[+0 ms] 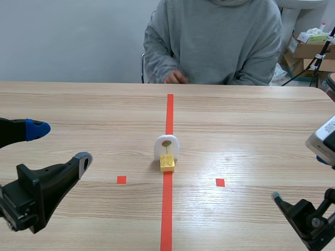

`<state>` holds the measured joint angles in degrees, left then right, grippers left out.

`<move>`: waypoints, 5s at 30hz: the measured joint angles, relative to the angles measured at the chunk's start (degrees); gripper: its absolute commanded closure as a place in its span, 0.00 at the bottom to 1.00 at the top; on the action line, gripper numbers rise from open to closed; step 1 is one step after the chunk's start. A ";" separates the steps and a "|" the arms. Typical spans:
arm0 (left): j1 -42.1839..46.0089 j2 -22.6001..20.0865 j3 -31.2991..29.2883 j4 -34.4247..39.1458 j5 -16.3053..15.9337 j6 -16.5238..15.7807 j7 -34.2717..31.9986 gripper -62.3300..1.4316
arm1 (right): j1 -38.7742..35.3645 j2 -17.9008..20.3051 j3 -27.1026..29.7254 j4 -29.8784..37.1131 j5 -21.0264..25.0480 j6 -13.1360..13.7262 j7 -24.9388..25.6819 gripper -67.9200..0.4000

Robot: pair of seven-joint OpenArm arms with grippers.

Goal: Do the leaf sorting experiment

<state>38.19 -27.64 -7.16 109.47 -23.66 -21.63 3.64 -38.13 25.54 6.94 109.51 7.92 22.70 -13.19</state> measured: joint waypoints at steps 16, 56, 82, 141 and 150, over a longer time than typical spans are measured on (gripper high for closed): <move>0.00 0.00 0.00 0.00 0.00 0.00 0.00 0.06 | 0.00 0.04 0.00 0.00 0.00 0.00 -0.24 0.06; 0.00 -0.79 -5.99 0.00 0.00 0.00 0.85 0.06 | 67.84 -0.31 -59.36 -46.90 6.93 -0.42 0.42 0.06; 0.02 -0.79 -5.99 0.00 -0.02 0.00 1.55 0.06 | 67.89 -9.81 -63.06 -53.96 1.36 -2.16 1.36 0.55; 0.02 -0.81 -5.99 0.00 -0.50 -0.50 1.77 0.06 | 79.56 -7.93 -22.34 -84.74 4.11 -19.26 7.45 0.97; 0.02 -0.81 -5.99 0.00 -0.50 -0.50 1.77 0.06 | 76.37 -8.44 -17.14 -86.42 5.18 -19.28 4.55 0.97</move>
<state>38.22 -28.45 -13.15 109.47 -24.16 -22.13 5.41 38.24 17.10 -10.20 23.09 13.10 3.42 -8.64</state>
